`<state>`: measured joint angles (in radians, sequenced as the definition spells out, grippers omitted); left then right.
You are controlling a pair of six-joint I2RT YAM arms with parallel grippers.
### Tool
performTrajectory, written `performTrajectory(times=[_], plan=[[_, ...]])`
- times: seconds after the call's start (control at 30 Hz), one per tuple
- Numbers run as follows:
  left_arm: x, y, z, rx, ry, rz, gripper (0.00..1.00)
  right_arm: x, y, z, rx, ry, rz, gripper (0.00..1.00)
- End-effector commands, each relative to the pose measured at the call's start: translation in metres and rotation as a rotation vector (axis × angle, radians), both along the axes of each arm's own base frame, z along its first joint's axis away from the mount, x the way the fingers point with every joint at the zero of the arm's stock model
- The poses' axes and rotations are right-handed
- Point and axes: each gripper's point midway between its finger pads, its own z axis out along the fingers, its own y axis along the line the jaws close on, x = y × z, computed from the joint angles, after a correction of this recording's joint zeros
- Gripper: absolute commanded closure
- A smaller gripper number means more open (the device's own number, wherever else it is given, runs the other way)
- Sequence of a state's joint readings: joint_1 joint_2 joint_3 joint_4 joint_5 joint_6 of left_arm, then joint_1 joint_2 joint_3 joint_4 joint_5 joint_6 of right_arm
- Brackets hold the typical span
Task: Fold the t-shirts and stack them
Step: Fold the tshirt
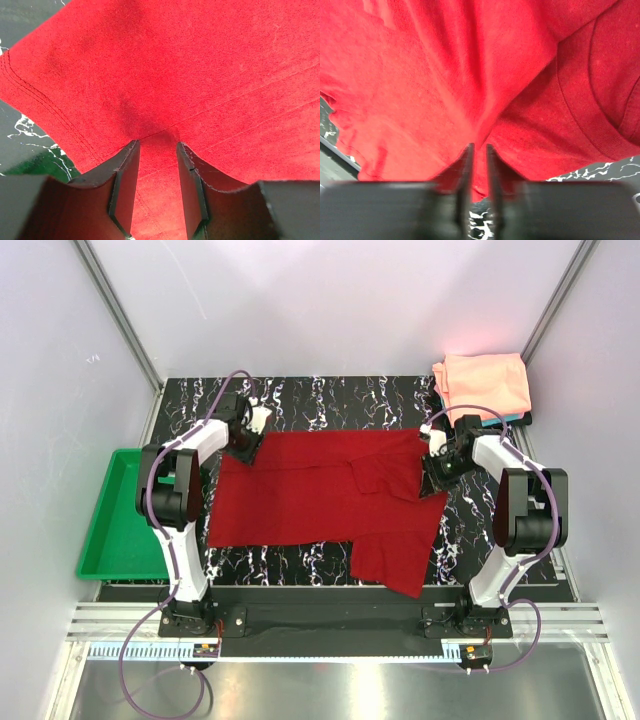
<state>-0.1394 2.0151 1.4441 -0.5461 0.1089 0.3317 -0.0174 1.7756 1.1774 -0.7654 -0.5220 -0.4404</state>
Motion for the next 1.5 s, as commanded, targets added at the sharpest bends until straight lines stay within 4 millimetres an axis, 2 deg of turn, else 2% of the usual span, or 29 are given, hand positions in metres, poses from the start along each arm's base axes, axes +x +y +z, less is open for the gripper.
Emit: performTrajectory(times=[0.0, 0.03, 0.07, 0.13, 0.23, 0.3, 0.33, 0.37, 0.43, 0.47, 0.53, 0.57, 0.63, 0.67, 0.83, 0.87, 0.93, 1.07, 1.13, 1.17, 1.33, 1.4, 1.47], plan=[[0.009, -0.007, 0.03, -0.031, -0.085, -0.009, 0.6, 0.004, 0.007, 0.021, 0.018, -0.05, 0.013, 0.64], [0.009, -0.006, 0.031, -0.028, -0.087, -0.009, 0.6, 0.013, 0.007, 0.03, 0.016, -0.082, 0.005, 0.51], [0.011, -0.004, 0.032, -0.015, -0.096, -0.009, 0.6, 0.02, 0.007, 0.042, 0.019, -0.121, -0.001, 0.47], [0.016, -0.003, 0.041, -0.011, -0.119, -0.01, 0.6, 0.042, 0.007, 0.064, 0.019, -0.196, -0.042, 0.43], [0.024, -0.003, 0.043, 0.0, -0.127, -0.019, 0.6, 0.079, 0.004, 0.081, 0.016, -0.277, -0.11, 0.43], [0.032, 0.002, 0.037, 0.027, -0.125, -0.015, 0.6, 0.101, 0.002, 0.071, 0.012, -0.284, -0.136, 0.43], [0.034, 0.003, 0.036, 0.034, -0.124, -0.01, 0.6, 0.117, 0.001, 0.075, 0.008, -0.312, -0.142, 0.43], [0.037, 0.006, 0.033, 0.042, -0.121, -0.006, 0.6, 0.126, 0.0, 0.057, 0.004, -0.278, -0.144, 0.43], [0.045, 0.007, 0.029, 0.05, -0.116, -0.006, 0.6, 0.147, 0.0, 0.057, 0.005, -0.297, -0.149, 0.44], [0.048, 0.008, 0.028, 0.06, -0.117, -0.013, 0.59, 0.154, 0.0, 0.04, 0.001, -0.272, -0.151, 0.45], [0.056, 0.014, 0.024, 0.095, -0.122, -0.011, 0.59, 0.168, 0.0, 0.036, -0.001, -0.285, -0.143, 0.45], [0.061, 0.017, 0.022, 0.113, -0.122, -0.011, 0.58, 0.171, -0.001, 0.021, -0.008, -0.259, -0.146, 0.45], [0.065, 0.02, 0.017, 0.121, -0.119, -0.016, 0.57, 0.182, -0.005, 0.017, -0.025, -0.27, -0.154, 0.46], [0.067, 0.026, 0.015, 0.152, -0.119, -0.016, 0.57, 0.183, -0.005, 0.006, -0.028, -0.254, -0.151, 0.46], [0.075, 0.035, -0.003, 0.188, -0.096, -0.011, 0.55, 0.196, -0.005, -0.001, -0.027, -0.259, -0.157, 0.47], [0.08, 0.036, 0.002, 0.193, -0.101, -0.014, 0.55, 0.196, -0.004, -0.005, -0.026, -0.251, -0.156, 0.47], [0.079, 0.037, -0.009, 0.201, -0.062, -0.017, 0.55, 0.201, -0.005, -0.007, -0.032, -0.258, -0.158, 0.47], [0.096, 0.041, -0.011, 0.236, -0.081, -0.023, 0.53, 0.213, -0.014, -0.023, -0.076, -0.256, -0.178, 0.46], [0.097, 0.043, -0.014, 0.247, -0.061, -0.025, 0.53, 0.222, -0.007, -0.025, -0.117, -0.284, -0.17, 0.45], [0.105, 0.043, -0.014, 0.249, -0.067, -0.027, 0.53, 0.224, -0.008, -0.031, -0.127, -0.281, -0.171, 0.45], [0.114, 0.038, -0.009, 0.257, -0.092, -0.047, 0.52, 0.247, -0.013, -0.037, -0.183, -0.331, -0.174, 0.44], [0.115, 0.038, -0.011, 0.264, -0.09, -0.052, 0.52, 0.256, -0.014, -0.031, -0.187, -0.359, -0.176, 0.44], [0.116, 0.037, -0.013, 0.274, -0.083, -0.058, 0.51, 0.261, -0.015, -0.035, -0.196, -0.366, -0.174, 0.43]])
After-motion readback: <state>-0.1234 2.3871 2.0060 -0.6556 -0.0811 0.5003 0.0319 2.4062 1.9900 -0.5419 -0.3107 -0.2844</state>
